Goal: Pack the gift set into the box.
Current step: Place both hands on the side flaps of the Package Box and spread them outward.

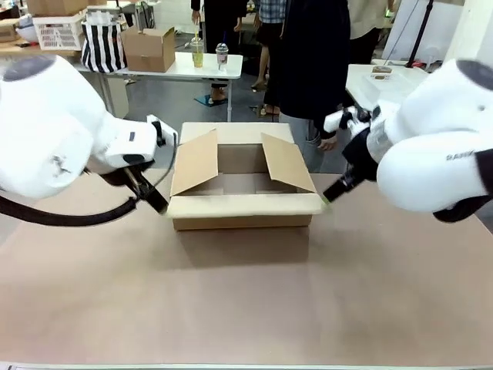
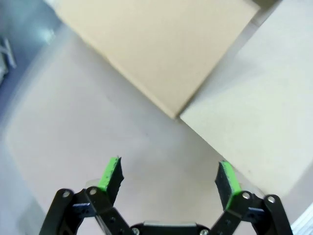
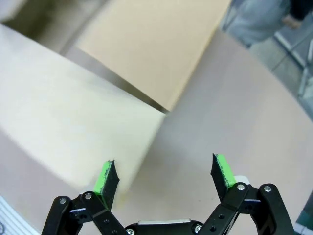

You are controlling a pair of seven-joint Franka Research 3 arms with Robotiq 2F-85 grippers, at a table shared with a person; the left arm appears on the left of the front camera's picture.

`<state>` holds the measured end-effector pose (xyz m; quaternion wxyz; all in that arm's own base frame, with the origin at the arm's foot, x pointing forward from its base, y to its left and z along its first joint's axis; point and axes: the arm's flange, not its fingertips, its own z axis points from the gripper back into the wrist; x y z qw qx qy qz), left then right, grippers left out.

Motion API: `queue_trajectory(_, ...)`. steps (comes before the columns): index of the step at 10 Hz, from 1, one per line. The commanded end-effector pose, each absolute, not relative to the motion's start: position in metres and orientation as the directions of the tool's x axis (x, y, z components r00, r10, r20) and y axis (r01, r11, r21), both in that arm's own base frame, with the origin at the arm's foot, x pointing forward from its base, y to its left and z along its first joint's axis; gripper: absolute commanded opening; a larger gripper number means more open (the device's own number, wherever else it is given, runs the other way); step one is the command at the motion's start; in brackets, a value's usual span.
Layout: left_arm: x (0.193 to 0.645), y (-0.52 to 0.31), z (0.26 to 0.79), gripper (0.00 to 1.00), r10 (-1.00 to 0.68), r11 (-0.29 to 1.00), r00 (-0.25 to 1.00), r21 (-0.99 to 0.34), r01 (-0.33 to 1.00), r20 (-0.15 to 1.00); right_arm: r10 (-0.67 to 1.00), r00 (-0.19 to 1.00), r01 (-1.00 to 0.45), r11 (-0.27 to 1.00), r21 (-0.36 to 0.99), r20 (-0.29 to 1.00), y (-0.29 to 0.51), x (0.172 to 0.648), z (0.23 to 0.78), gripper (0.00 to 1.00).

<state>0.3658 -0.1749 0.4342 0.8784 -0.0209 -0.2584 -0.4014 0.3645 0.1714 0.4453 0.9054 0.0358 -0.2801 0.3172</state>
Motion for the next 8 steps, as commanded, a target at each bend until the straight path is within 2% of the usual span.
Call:
queue_trajectory(1, 0.273, -0.134, 0.466, 1.00, -0.637, 0.669, 0.402, 0.212, 0.713, 0.658, 0.480, 0.585, -0.551, 0.827, -0.115, 0.654, 0.159, 0.310, 0.481, 1.00)
queue_trajectory(2, 0.260, -0.136, 0.478, 1.00, -0.561, 0.717, 0.339, 0.239, 0.655, 0.756, 0.455, 0.512, -0.498, 0.848, -0.179, 0.729, 0.164, 0.295, 0.495, 1.00)
queue_trajectory(3, 0.351, -0.175, 0.482, 1.00, -0.680, 0.670, 0.475, 0.211, 0.712, 0.559, 0.527, 0.605, -0.582, 0.804, -0.119, 0.596, 0.173, 0.349, 0.482, 1.00)
queue_trajectory(5, 0.351, -0.175, 0.482, 1.00, -0.680, 0.670, 0.475, 0.211, 0.712, 0.559, 0.527, 0.605, -0.582, 0.804, -0.119, 0.596, 0.173, 0.349, 0.482, 1.00)
queue_trajectory(6, 0.334, -0.171, 0.518, 1.00, -0.646, 0.685, 0.432, 0.228, 0.692, 0.629, 0.498, 0.578, -0.559, 0.819, -0.131, 0.647, 0.173, 0.333, 0.509, 1.00)
queue_trajectory(7, 0.346, -0.179, 0.511, 1.00, -0.616, 0.488, 0.417, -0.093, 0.868, 0.668, 0.308, 0.698, -0.548, 0.811, 0.206, 0.647, 0.170, 0.345, 0.504, 1.00)
queue_trajectory(8, 0.348, -0.180, 0.525, 1.00, -0.515, 0.440, 0.461, -0.240, 0.866, 0.722, 0.013, 0.821, -0.408, 0.712, 0.572, 0.570, 0.177, 0.359, 0.519, 1.00)
